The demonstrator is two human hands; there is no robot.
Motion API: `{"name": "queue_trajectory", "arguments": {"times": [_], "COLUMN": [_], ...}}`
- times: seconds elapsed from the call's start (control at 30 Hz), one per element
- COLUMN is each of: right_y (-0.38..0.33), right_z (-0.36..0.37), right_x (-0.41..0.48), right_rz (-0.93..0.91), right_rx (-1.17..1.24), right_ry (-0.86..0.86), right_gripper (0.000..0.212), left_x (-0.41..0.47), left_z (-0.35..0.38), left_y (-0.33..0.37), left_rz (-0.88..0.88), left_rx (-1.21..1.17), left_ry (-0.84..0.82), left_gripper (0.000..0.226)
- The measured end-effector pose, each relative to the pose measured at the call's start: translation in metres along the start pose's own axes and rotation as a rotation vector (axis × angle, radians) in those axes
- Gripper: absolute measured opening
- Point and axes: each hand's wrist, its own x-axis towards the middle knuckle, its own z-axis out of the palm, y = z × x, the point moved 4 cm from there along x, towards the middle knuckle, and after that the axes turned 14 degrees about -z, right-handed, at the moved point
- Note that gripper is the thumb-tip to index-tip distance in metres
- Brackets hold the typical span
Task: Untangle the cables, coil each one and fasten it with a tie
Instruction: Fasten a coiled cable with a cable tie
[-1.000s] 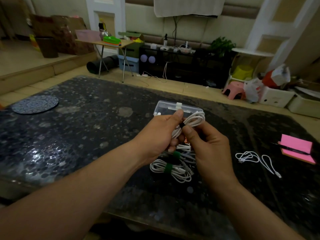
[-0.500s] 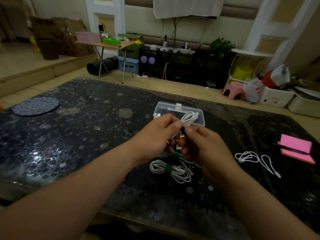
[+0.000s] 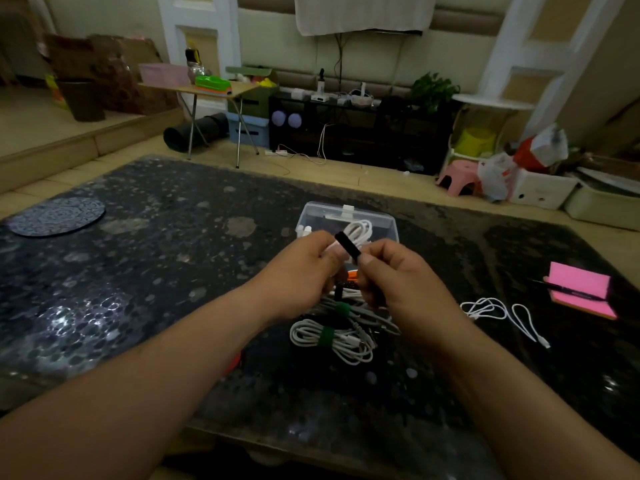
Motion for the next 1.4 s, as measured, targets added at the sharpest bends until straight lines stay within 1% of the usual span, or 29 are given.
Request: {"name": "queue_trajectory", "arguments": {"times": [0.07, 0.1, 0.2, 0.27, 0.37, 0.47, 0.57, 0.63, 0.73, 0.83, 0.93, 1.03, 1.1, 1.17, 1.3, 1.37, 1.4], "right_y": [-0.002, -0.001, 0.002, 0.004, 0.005, 0.002, 0.001, -0.001, -0.003, -0.003, -0.007, -0.01, -0.011, -0.012, -0.012, -0.01, -0.009], "right_z": [0.004, 0.005, 0.005, 0.007, 0.012, 0.015, 0.015, 0.014, 0.012, 0.011, 0.011, 0.012, 0.014, 0.014, 0.013, 0.013, 0.013], "right_x": [-0.002, -0.002, 0.001, 0.002, 0.0, -0.001, -0.003, -0.005, -0.007, -0.007, -0.008, -0.011, -0.013, -0.014, -0.013, -0.013, -0.013], "right_rz": [-0.027, -0.034, -0.09, -0.084, -0.089, -0.14, -0.165, -0.168, -0.202, -0.218, -0.248, -0.275, -0.284, -0.289, -0.3, -0.297, -0.293], "right_rx": [-0.175, -0.217, -0.26, -0.28, -0.234, -0.186, -0.114, -0.031, 0.011, 0.027, 0.119, 0.191, 0.222, 0.244, 0.214, 0.182, 0.166], "right_ry": [0.066, 0.111, 0.218, 0.236, 0.246, 0.253, 0.206, 0.16, 0.113, 0.115, 0.091, 0.041, 0.037, 0.063, 0.128, 0.142, 0.154], "right_gripper": [0.022, 0.025, 0.03, 0.028, 0.027, 0.027, 0.025, 0.02, 0.015, 0.012, 0.008, 0.02, 0.022, 0.019, 0.016, 0.017, 0.017], "left_x": [-0.002, -0.003, -0.006, -0.006, -0.002, -0.001, -0.001, -0.002, -0.004, -0.006, -0.008, -0.009, -0.01, -0.011, -0.013, -0.014, -0.015], "left_z": [0.008, 0.011, 0.017, 0.02, 0.02, 0.019, 0.019, 0.015, 0.01, 0.009, 0.007, 0.008, 0.009, 0.01, 0.012, 0.011, 0.009], "left_y": [0.001, 0.001, 0.003, 0.002, 0.0, 0.0, 0.002, 0.001, 0.001, 0.003, 0.007, 0.01, 0.011, 0.012, 0.014, 0.014, 0.014], "left_rz": [0.002, -0.006, -0.07, -0.114, -0.158, -0.134, -0.109, -0.11, -0.111, -0.114, -0.113, -0.099, -0.091, -0.092, -0.099, -0.121, -0.104], "left_rx": [-0.006, -0.025, -0.135, -0.258, -0.413, -0.462, -0.569, -0.612, -0.618, -0.627, -0.628, -0.61, -0.596, -0.592, -0.598, -0.574, -0.51], "left_ry": [-0.048, -0.073, -0.123, -0.147, -0.139, -0.102, -0.116, -0.099, -0.108, -0.16, -0.238, -0.327, -0.357, -0.365, -0.397, -0.351, -0.273], "left_gripper": [0.022, 0.021, 0.026, 0.028, 0.024, 0.022, 0.024, 0.02, 0.017, 0.021, 0.02, 0.026, 0.03, 0.031, 0.024, 0.023, 0.024]}}
